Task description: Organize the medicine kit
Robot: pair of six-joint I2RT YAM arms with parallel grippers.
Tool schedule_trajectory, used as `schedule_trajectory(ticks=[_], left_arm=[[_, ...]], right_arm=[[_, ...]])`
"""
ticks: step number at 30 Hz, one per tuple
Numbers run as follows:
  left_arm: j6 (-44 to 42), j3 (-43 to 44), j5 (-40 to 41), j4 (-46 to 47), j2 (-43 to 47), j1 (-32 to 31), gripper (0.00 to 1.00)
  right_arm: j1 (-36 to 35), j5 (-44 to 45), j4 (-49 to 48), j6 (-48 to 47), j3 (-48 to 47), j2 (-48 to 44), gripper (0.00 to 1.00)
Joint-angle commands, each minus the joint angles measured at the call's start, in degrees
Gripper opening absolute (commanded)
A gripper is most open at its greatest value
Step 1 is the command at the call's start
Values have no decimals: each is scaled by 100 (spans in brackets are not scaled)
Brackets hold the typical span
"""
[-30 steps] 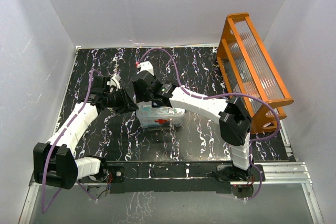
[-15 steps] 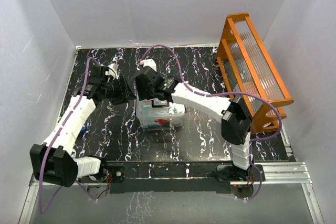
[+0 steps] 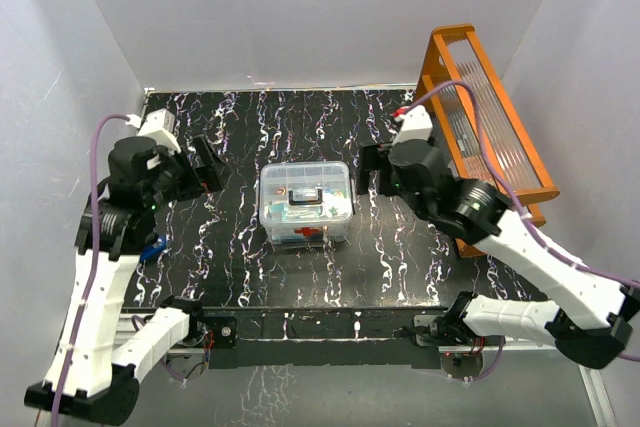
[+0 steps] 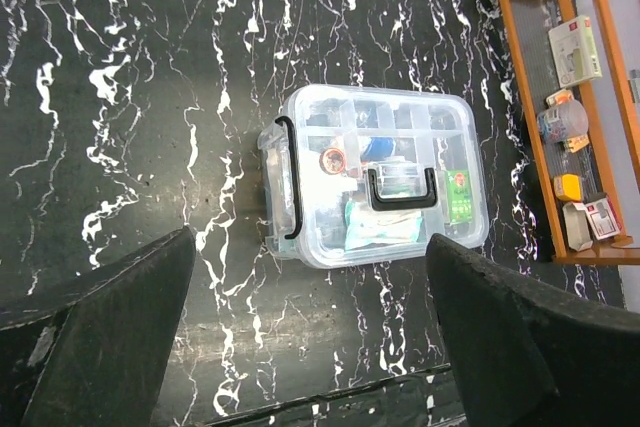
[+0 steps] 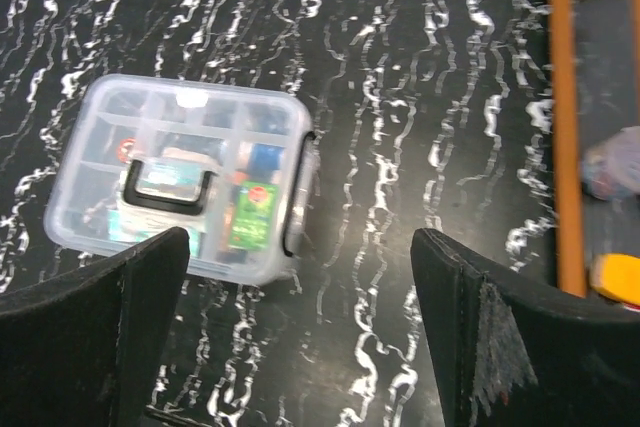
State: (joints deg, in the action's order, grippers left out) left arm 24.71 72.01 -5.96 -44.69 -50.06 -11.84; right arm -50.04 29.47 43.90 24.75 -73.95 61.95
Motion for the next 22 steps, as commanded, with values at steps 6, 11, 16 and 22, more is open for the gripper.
schedule_trajectory(ticks=[6,11,16,22], left_arm=[[-365,409,624,-310,1027,-1,99],[-561,779,733,-579,1205,-2,99],[-660,834,690,-682,1432,2,99],[-649,841,736,-666,1552,0,99]], right_arm=[[-13,820,605,-356,-221,-1371,98],[-13,915,724,-409,-399,-1677,98],[-10,935,692,-338,-403,-1939,98],[-7,908,677,-214,-321,-2046,98]])
